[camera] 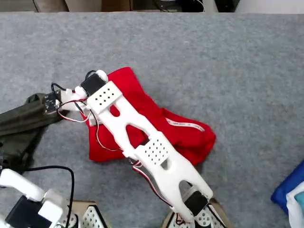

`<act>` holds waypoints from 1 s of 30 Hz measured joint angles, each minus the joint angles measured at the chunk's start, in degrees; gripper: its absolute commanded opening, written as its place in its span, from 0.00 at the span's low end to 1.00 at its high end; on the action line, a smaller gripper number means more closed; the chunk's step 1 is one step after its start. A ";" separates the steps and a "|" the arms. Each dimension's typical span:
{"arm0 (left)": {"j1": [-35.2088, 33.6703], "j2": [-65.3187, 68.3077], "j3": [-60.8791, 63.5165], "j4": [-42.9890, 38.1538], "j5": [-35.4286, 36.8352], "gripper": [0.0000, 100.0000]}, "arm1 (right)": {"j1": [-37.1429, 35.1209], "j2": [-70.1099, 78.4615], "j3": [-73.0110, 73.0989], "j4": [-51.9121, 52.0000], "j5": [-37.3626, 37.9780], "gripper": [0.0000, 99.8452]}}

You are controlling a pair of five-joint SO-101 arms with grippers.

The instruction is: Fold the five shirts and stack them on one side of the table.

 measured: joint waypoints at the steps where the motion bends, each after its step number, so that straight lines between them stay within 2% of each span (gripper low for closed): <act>1: 0.00 0.00 0.53 0.00 0.00 0.28 | 0.00 0.44 0.00 -0.35 0.26 0.11; 12: 0.00 -0.18 7.21 -10.37 0.00 0.28 | 0.00 2.02 0.00 -6.07 0.62 0.11; 30: 0.00 -0.18 7.38 -10.64 0.00 0.28 | 0.00 6.77 -0.79 -10.73 0.62 0.10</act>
